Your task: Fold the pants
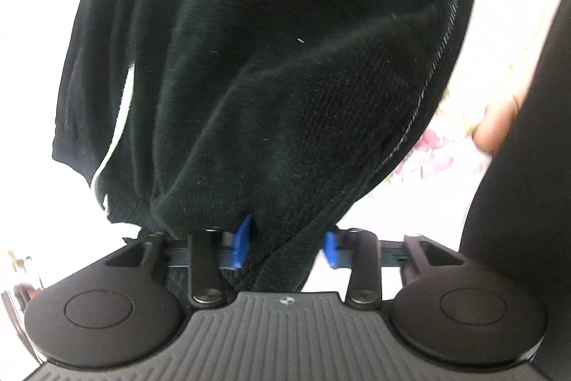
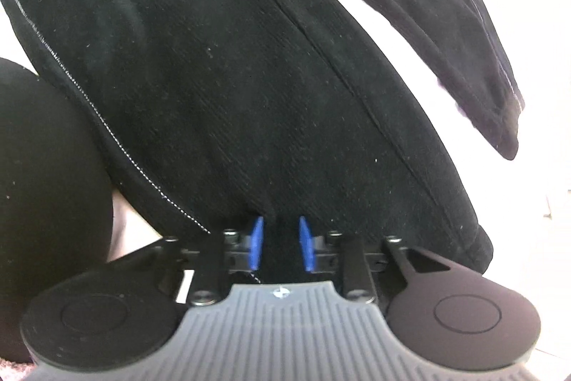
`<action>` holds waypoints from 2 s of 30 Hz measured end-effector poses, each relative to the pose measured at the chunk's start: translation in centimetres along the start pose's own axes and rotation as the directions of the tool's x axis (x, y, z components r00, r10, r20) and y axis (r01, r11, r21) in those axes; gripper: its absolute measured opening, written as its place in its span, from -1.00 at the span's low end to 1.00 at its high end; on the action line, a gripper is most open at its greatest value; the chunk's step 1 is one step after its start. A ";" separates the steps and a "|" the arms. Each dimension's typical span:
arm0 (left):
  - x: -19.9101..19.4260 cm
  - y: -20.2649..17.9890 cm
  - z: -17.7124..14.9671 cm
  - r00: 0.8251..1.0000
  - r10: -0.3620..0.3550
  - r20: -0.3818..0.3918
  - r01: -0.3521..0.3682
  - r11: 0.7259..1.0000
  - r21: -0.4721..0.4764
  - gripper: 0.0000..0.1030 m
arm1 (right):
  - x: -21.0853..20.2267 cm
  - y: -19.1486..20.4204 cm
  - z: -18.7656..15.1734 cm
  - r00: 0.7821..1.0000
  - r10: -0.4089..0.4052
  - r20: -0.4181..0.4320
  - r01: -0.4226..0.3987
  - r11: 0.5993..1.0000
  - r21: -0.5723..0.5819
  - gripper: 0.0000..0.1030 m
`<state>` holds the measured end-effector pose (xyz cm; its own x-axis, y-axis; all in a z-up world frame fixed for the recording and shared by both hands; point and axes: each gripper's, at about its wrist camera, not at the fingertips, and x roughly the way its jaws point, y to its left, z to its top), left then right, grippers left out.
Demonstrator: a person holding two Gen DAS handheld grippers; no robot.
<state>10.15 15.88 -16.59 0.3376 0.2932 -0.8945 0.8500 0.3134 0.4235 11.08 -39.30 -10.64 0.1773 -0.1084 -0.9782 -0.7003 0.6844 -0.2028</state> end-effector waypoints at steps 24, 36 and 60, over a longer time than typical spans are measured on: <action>-8.9 6.6 3.7 0.994 0.094 0.048 -0.066 0.909 -0.411 -0.53 | 0.4 2.8 1.8 0.991 -0.077 0.114 0.103 0.965 -0.242 0.23; -8.5 8.2 2.5 0.996 0.087 0.037 -0.058 0.870 -0.489 -0.53 | -4.8 3.6 0.1 0.959 -0.112 0.261 0.143 0.984 -0.105 -1.00; -1.2 21.4 7.3 0.987 0.161 -0.025 -0.135 0.722 -0.679 -0.55 | -2.1 -8.2 16.8 0.897 -0.380 0.226 0.355 0.923 0.145 -1.00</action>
<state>30.84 15.63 -7.47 0.4596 0.3622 -0.8109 0.2932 0.8000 0.5235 28.06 -32.55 -6.12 0.5820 -0.1943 -0.7896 -0.4837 0.6978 -0.5283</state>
